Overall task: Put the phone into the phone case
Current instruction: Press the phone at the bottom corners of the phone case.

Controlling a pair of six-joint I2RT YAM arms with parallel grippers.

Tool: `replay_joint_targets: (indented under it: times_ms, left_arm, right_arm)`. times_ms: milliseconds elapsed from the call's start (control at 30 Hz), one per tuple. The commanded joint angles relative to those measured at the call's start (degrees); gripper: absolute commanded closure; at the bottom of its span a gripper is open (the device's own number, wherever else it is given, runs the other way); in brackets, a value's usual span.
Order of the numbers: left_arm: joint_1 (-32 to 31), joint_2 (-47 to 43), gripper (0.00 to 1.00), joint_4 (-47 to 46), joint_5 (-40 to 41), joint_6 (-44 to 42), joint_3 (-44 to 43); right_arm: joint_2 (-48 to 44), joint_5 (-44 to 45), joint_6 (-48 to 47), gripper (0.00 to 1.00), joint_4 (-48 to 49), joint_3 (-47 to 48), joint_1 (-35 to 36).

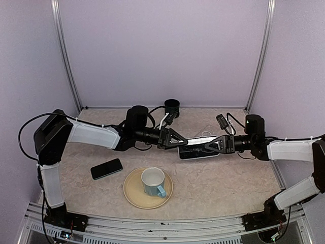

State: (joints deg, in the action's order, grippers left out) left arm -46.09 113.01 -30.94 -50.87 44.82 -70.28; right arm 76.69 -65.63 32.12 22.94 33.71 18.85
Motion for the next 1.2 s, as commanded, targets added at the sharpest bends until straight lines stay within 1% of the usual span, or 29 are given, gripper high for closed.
replay_joint_targets:
  times_ms: [0,67,133,200,433,667,833,1000,1033,1167]
  left_arm:
    - [0.36,-2.96,0.51,2.71,1.57,-1.30,-0.23]
    - [0.62,-3.18,0.41,0.51,1.14,-0.22,0.60]
    - [0.96,-3.24,0.37,-2.29,0.19,1.98,1.57]
    - [1.25,-3.09,0.36,-4.25,-0.51,3.33,2.23]
    - [1.11,-1.71,0.35,-4.72,-0.38,4.03,2.26]
    - [-0.84,-0.13,0.38,-6.63,-3.73,4.65,0.92]
    - [-2.02,0.53,0.42,-7.66,-5.93,4.56,0.44]
    - [-2.17,0.13,0.51,-8.50,-6.65,4.51,0.91]
    - [-2.12,0.11,0.54,-8.57,-6.76,4.52,0.93]
    - [-2.01,0.19,0.74,-9.44,-6.87,5.11,1.24]
  right_arm:
    - [-1.54,3.13,-1.64,1.00,-0.83,1.13,0.18]
    - [-2.27,2.86,-1.50,1.00,-0.37,1.21,0.16]
    - [-3.44,2.82,-1.40,1.00,0.39,1.13,0.13]
    - [-4.52,2.72,-1.11,1.00,1.41,0.94,0.14]
    - [-6.67,1.60,0.30,1.00,4.11,0.56,0.13]
    - [-7.11,1.66,2.30,1.00,7.13,0.37,0.14]
    - [-7.46,1.72,3.08,1.00,7.82,1.23,0.16]
    - [-7.86,1.92,3.25,1.00,7.92,1.86,0.13]
    - [-7.79,2.01,3.22,1.00,7.83,1.92,0.13]
    - [-7.40,2.37,2.35,1.00,6.36,2.44,0.09]
